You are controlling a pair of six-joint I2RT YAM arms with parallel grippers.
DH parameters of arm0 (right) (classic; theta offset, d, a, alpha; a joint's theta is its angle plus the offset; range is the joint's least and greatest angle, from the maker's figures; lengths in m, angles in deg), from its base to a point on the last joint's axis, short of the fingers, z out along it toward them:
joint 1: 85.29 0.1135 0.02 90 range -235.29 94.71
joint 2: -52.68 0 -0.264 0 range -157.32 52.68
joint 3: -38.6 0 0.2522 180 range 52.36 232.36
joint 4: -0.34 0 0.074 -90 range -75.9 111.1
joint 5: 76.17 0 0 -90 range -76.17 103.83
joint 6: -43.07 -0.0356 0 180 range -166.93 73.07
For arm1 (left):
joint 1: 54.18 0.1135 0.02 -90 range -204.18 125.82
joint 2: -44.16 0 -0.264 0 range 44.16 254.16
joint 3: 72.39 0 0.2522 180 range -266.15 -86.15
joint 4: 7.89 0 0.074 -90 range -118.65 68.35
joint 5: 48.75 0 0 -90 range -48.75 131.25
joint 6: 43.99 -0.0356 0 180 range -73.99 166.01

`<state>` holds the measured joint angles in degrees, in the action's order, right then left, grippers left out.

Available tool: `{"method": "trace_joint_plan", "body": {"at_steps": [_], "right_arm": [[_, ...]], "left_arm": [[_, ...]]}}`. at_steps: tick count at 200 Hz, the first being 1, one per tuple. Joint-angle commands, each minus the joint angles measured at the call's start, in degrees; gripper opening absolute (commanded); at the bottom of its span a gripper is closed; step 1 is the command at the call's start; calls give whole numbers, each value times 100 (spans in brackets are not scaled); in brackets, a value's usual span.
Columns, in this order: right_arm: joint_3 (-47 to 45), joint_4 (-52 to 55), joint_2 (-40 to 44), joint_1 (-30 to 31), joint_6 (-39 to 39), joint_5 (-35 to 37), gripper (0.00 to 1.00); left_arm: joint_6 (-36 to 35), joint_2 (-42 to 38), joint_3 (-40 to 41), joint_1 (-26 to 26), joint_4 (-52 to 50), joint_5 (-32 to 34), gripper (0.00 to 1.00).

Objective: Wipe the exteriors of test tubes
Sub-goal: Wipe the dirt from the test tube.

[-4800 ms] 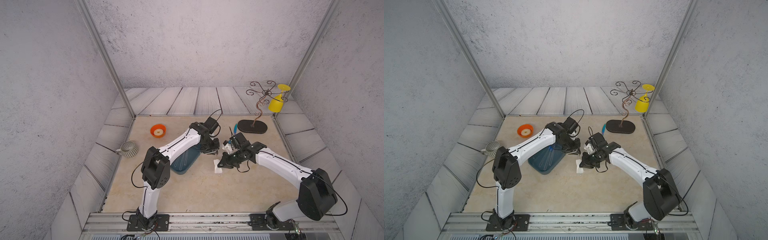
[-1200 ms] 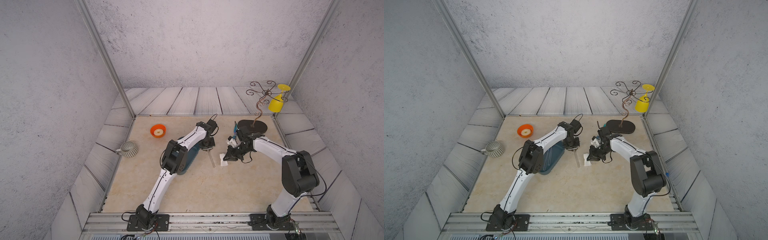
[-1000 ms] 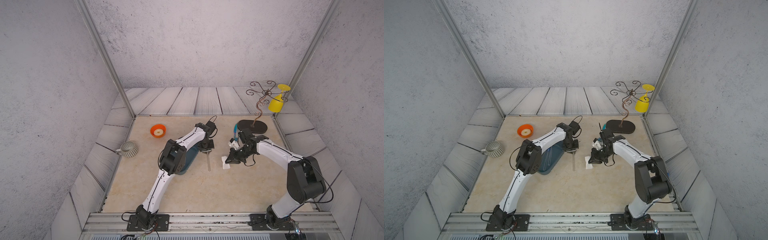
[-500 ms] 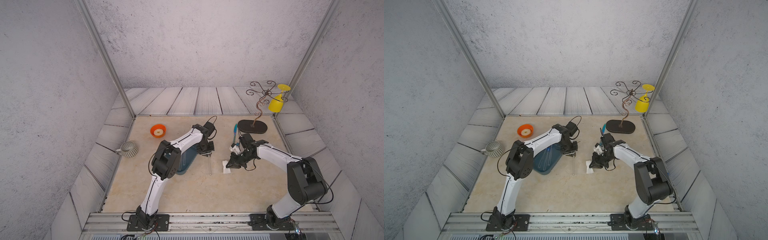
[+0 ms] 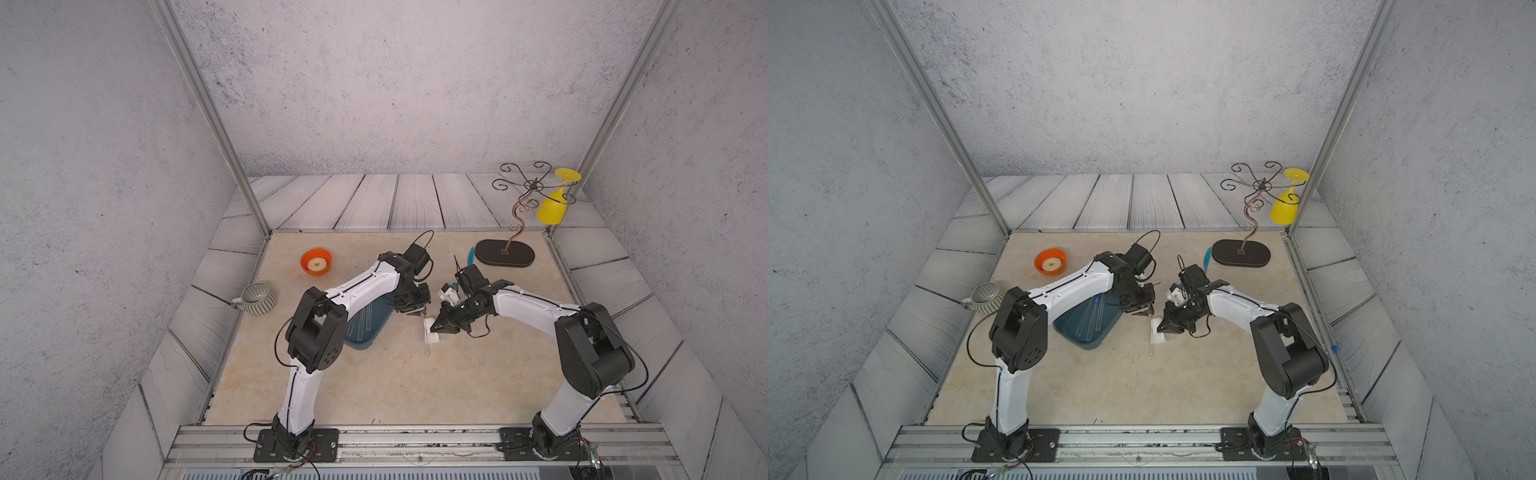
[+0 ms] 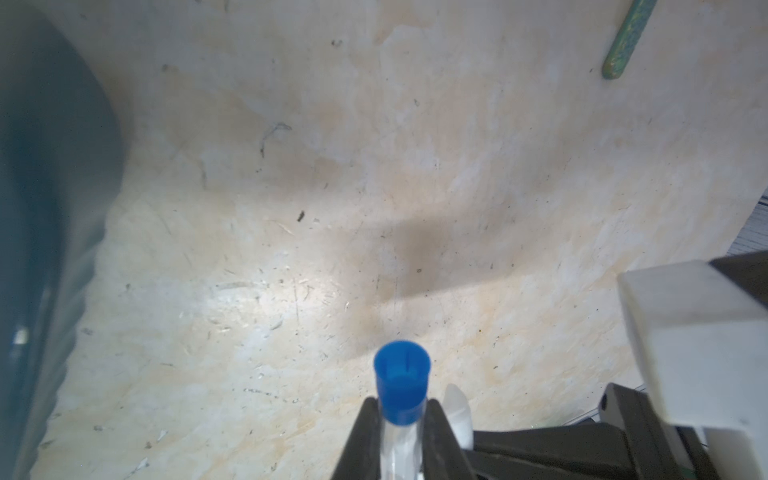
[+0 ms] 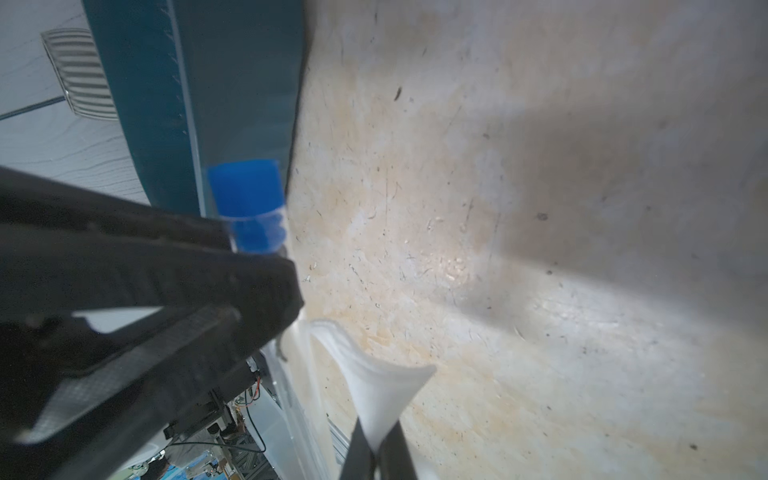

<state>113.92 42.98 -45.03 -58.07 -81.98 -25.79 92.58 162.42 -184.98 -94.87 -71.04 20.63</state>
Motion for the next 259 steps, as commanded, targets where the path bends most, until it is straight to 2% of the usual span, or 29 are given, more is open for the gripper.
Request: {"method": "trace_joint_plan", "body": {"at_steps": [1,83,128,147,222,259], "right_arm": [[89,80,446,74,-173,-172,2],[-118,241,995,255,-304,-130,2],[-88,118,809,274,-362,-119,2],[21,180,867,309,-362,-96,2],[-84,421,991,536,-293,39,2],[-33,297,1163,576,-519,-28,2]], "left_arm": [[10,-114,21,-9,45,110,19],[-54,-101,12,-11,-20,146,18],[-106,-128,-31,-18,-88,163,17],[-132,-144,-23,-18,-125,173,12],[-192,-202,-93,-17,-212,190,12],[-235,-277,-58,-10,-274,217,12]]}}
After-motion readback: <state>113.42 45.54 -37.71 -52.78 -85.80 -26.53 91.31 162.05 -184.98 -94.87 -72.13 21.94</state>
